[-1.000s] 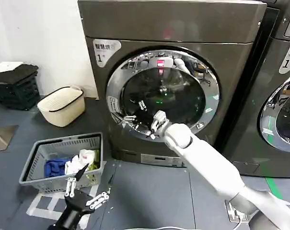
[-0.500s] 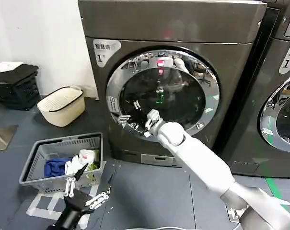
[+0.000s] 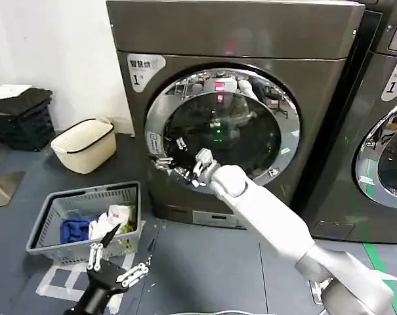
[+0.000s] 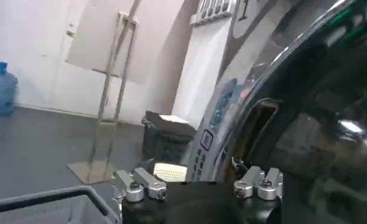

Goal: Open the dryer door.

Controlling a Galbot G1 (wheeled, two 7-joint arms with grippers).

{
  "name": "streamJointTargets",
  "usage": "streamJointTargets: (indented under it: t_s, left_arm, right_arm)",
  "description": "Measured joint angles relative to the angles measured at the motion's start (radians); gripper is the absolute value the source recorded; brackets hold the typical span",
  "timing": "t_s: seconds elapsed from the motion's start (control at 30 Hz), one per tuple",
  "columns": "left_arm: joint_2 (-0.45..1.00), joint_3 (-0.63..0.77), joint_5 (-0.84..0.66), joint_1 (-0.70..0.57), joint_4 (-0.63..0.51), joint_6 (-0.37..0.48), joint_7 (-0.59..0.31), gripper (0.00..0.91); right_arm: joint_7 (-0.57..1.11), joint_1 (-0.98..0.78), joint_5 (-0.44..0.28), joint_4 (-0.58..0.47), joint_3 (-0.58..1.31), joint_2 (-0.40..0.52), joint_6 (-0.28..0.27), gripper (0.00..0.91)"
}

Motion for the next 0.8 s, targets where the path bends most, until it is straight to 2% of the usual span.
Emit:
streamJointTargets:
  t_s: [0.4,0.67,0.8]
  left_arm:
    - [0.0,0.001,0.0,-0.001,0.002,0.0,0.0,0.907]
    - [0.0,-0.001,0.001,-0.005,0.007,-0.001,0.0,0.907]
    - [0.001,-0.007,0.001,-0.008,0.011,-0.002,0.0,0.907]
  right_arm:
    - [-0.091,0.015,0.009,-0.04,-0.004,0.01,0.026,0.907]
    - [-0.179,0.016,0.08,-0.009,-0.017,-0.019,0.03,0.907]
    - [-0.224,0.019,0.115,0.01,-0.03,-0.038,0.051,0.907]
